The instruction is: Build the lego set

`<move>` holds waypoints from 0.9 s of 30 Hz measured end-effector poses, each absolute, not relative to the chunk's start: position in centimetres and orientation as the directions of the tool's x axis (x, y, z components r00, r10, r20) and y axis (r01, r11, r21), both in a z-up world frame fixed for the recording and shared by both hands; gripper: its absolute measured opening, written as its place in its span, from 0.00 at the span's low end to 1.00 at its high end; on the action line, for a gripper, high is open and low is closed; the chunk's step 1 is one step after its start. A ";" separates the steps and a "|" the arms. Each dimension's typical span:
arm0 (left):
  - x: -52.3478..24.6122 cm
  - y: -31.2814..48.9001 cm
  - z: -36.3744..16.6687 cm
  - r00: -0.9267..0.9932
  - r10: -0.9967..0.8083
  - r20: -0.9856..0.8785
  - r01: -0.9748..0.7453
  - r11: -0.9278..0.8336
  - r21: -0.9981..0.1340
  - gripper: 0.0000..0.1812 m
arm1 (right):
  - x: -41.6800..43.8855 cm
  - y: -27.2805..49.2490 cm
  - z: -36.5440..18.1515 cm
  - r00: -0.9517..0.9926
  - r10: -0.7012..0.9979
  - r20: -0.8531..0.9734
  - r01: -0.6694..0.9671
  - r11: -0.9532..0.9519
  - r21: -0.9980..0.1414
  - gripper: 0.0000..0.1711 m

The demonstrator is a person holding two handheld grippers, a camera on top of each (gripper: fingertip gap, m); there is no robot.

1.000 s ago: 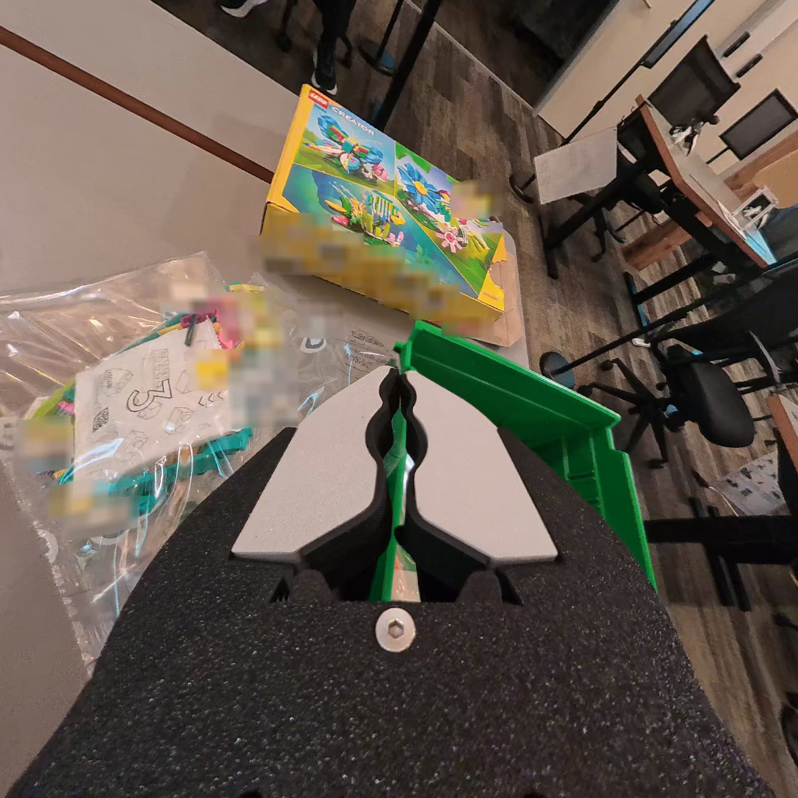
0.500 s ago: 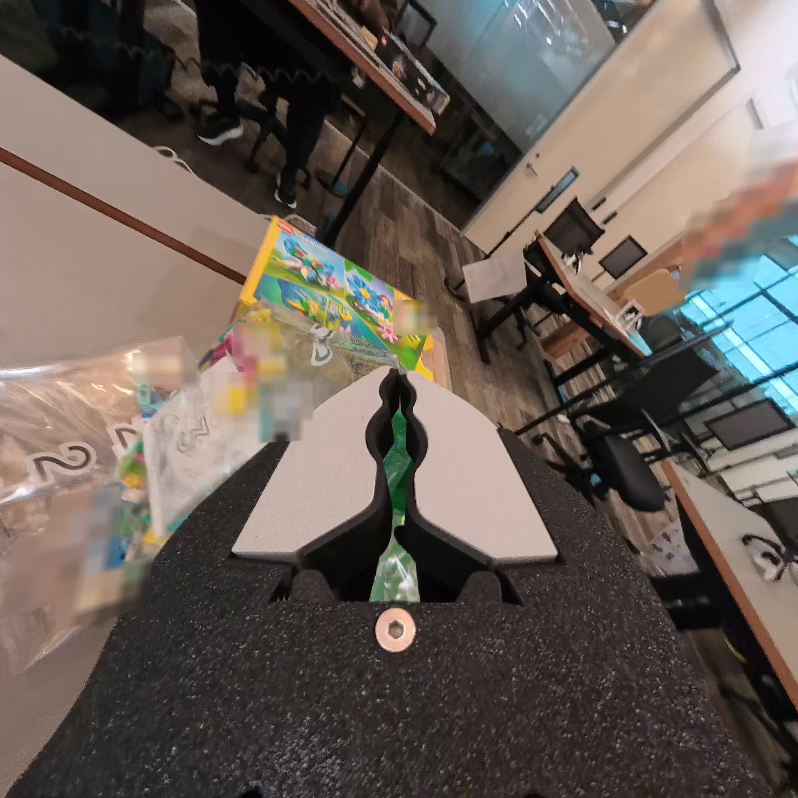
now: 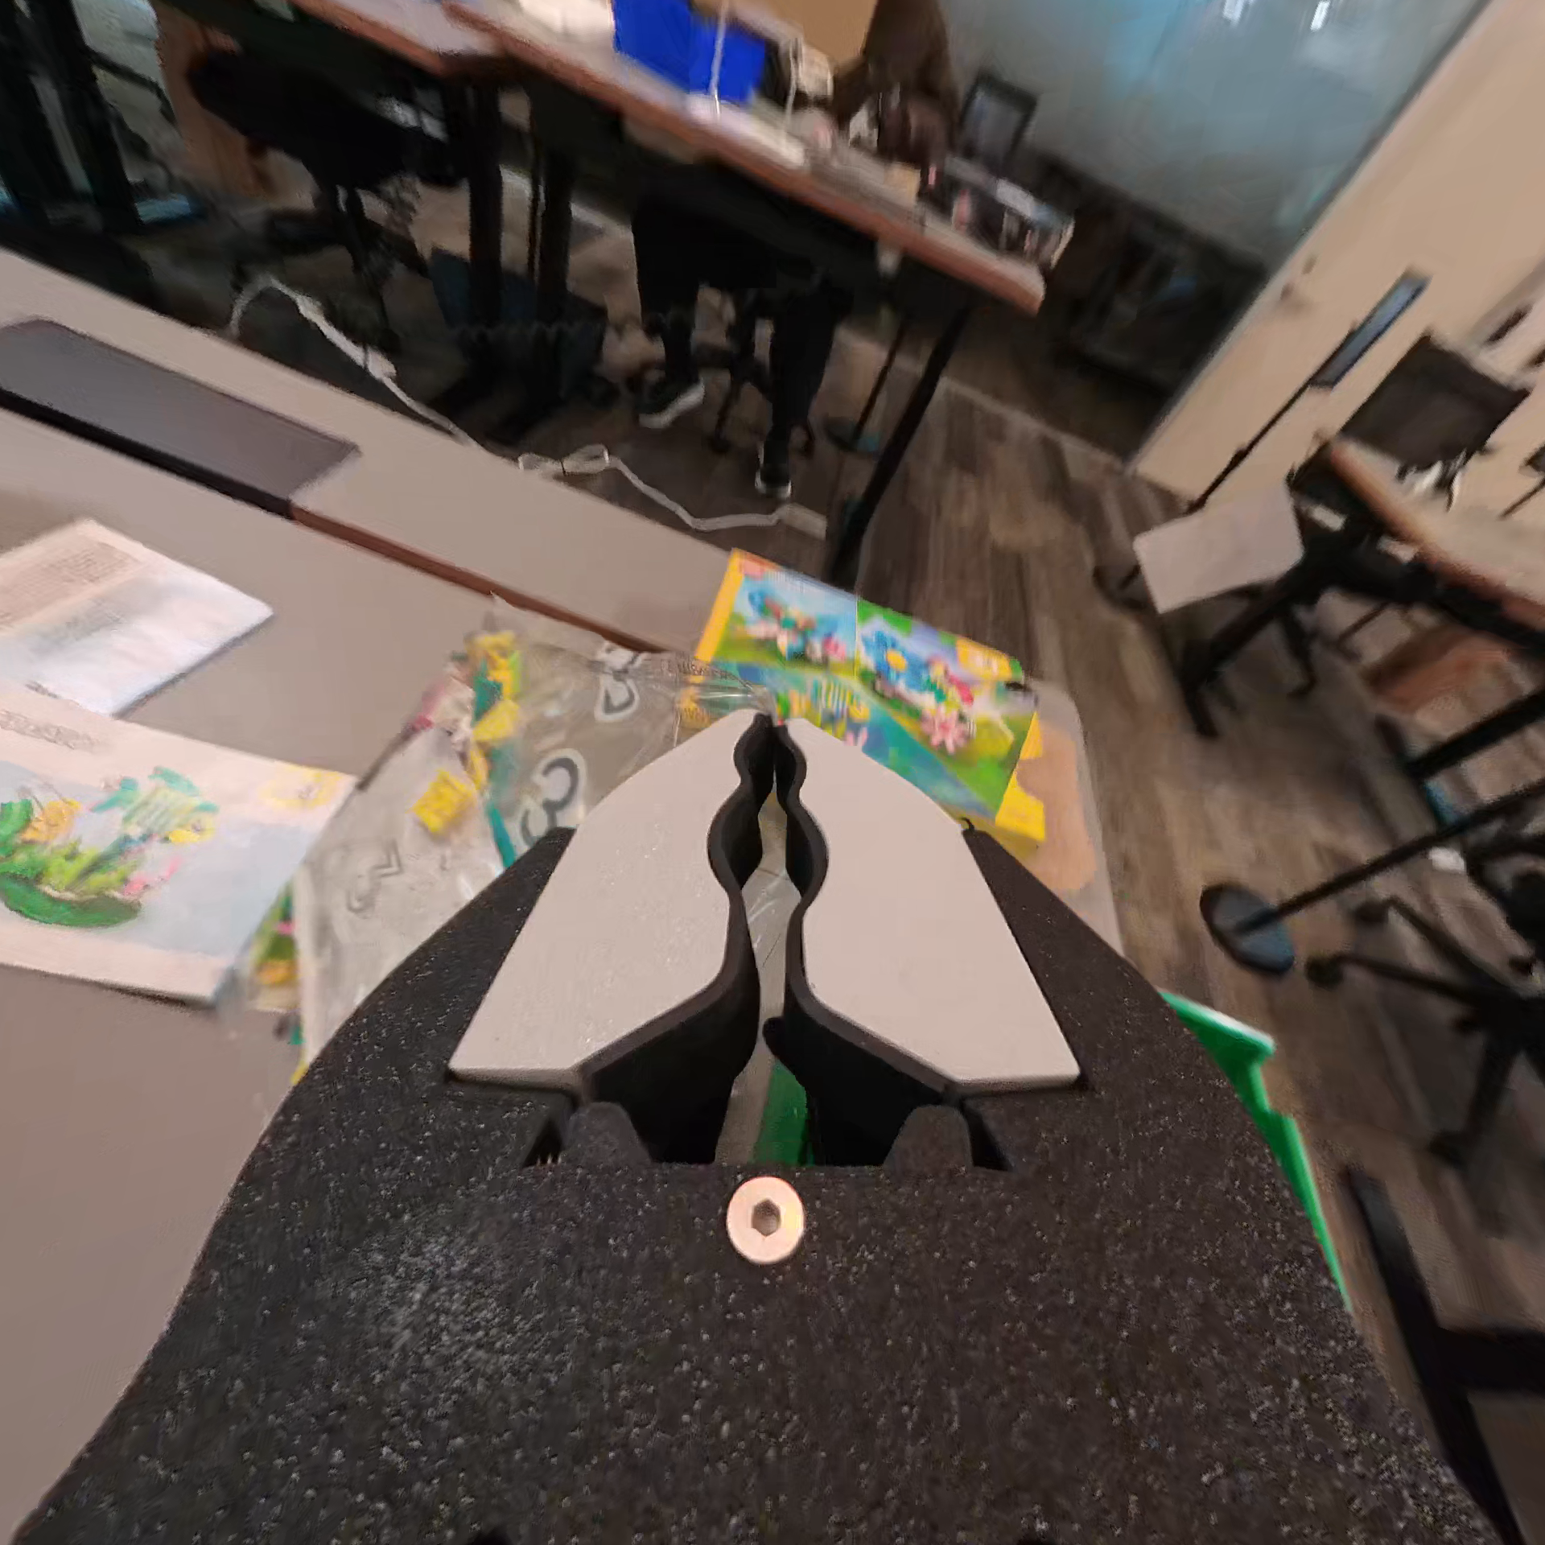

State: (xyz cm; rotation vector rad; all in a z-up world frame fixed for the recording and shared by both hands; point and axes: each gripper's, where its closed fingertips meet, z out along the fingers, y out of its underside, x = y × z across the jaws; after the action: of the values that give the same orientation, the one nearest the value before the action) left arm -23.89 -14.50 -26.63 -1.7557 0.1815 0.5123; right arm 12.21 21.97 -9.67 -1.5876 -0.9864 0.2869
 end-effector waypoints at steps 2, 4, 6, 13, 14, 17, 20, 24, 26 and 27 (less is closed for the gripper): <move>-21.7 -13.3 -26.6 0.844 0.050 -0.533 -0.502 -0.274 -0.820 0.24 | 12.8 23.4 -12.4 0.615 0.720 0.322 0.496 -0.035 -0.868 0.00; -19.4 -11.6 -27.2 0.754 -0.066 -0.654 -0.641 -0.296 -0.709 0.26 | 13.3 24.5 -15.2 0.609 0.723 0.327 0.565 -0.106 -0.818 0.00; -17.7 -9.5 -27.9 0.612 -0.177 -0.771 -0.779 -0.302 -0.549 0.27 | 13.8 25.4 -17.6 0.601 0.724 0.339 0.626 -0.163 -0.762 0.00; -16.0 -2.9 -31.6 0.066 -0.483 -0.873 -0.975 -0.219 0.048 0.35 | 17.9 24.5 -18.7 0.611 0.673 0.417 0.738 -0.293 -0.608 0.28; -15.9 -2.4 -32.2 0.017 -0.513 -0.858 -0.977 -0.190 0.094 0.36 | 18.7 24.1 -17.7 0.615 0.655 0.439 0.737 -0.280 -0.615 0.29; -15.7 -0.9 -32.6 -0.128 -0.527 -0.840 -0.971 -0.105 0.214 0.31 | 20.1 22.5 -15.0 0.614 0.636 0.467 0.720 -0.209 -0.662 0.30; -15.2 -0.3 -32.8 -0.183 -0.554 -0.812 -0.968 -0.043 0.247 0.30 | 19.1 19.7 -13.7 0.549 0.714 0.434 0.691 -0.096 -0.716 0.30; -14.2 0.1 -33.3 -0.220 -0.570 -0.792 -0.967 0.022 0.253 0.23 | 15.4 15.4 -14.3 0.349 0.843 0.410 0.652 0.096 -0.752 0.29; -13.3 0.1 -33.8 -0.225 -0.575 -0.786 -0.970 0.055 0.237 0.15 | 12.6 12.8 -15.3 0.207 0.887 0.414 0.610 0.214 -0.763 0.29; -12.9 0.2 -34.0 -0.219 -0.573 -0.789 -0.972 0.061 0.225 0.08 | 11.0 11.5 -16.2 0.132 0.899 0.418 0.592 0.267 -0.761 0.29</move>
State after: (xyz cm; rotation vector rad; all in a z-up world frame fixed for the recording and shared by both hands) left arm -12.91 0.15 -34.04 -1.5381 1.8424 1.0371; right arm 11.05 11.47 -16.21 -1.4267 -1.5617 0.3953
